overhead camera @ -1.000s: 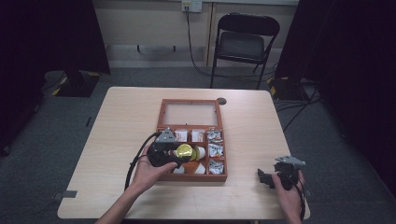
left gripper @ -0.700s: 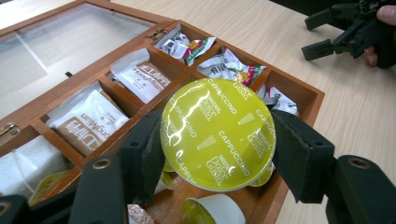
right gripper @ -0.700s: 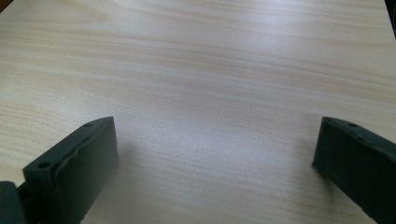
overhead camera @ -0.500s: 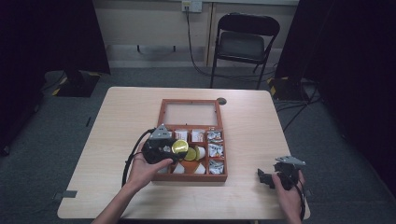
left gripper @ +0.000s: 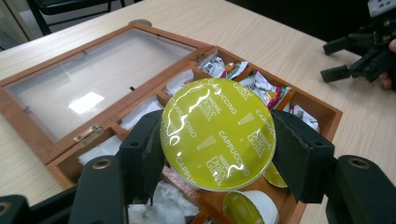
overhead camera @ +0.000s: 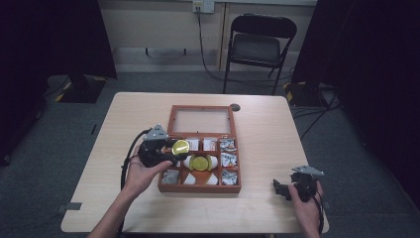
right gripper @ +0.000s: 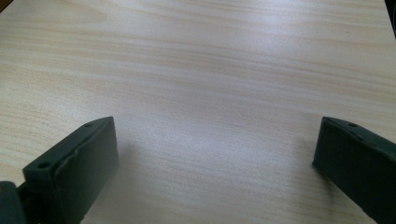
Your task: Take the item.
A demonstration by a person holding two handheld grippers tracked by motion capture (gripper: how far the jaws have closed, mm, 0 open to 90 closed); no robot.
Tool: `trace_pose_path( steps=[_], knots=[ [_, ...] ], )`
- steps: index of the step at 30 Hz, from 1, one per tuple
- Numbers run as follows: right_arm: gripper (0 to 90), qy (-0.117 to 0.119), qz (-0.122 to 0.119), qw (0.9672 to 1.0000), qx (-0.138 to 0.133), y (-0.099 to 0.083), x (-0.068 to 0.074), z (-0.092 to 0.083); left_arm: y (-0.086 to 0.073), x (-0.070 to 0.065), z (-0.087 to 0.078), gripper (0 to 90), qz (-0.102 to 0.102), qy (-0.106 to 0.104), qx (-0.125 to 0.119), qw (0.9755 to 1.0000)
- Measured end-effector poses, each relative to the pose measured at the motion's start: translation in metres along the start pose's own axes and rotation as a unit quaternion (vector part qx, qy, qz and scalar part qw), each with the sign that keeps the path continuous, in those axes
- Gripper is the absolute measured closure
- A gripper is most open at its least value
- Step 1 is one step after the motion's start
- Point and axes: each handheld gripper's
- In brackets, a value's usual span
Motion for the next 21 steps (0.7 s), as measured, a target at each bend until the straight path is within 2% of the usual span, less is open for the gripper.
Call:
trace_pose_path(
  steps=[4,21],
  knots=[
    [0.0,0.000,0.000,1.0000,0.000,0.000,0.000,0.000,-0.001,0.005,-0.006,38.1,-0.008,0.002,-0.006,0.9999],
    [0.0,0.000,0.000,1.0000,0.000,0.000,0.000,0.000,-0.006,0.022,-0.023,38.1,-0.018,0.020,-0.008,0.9996]
  ],
)
Point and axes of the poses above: each handheld gripper's, and its own axes: z roughly forward along the jaws, y roughly out of its top, x roughly to its left, and after that the axes turned 5 degrees about x, right-handed
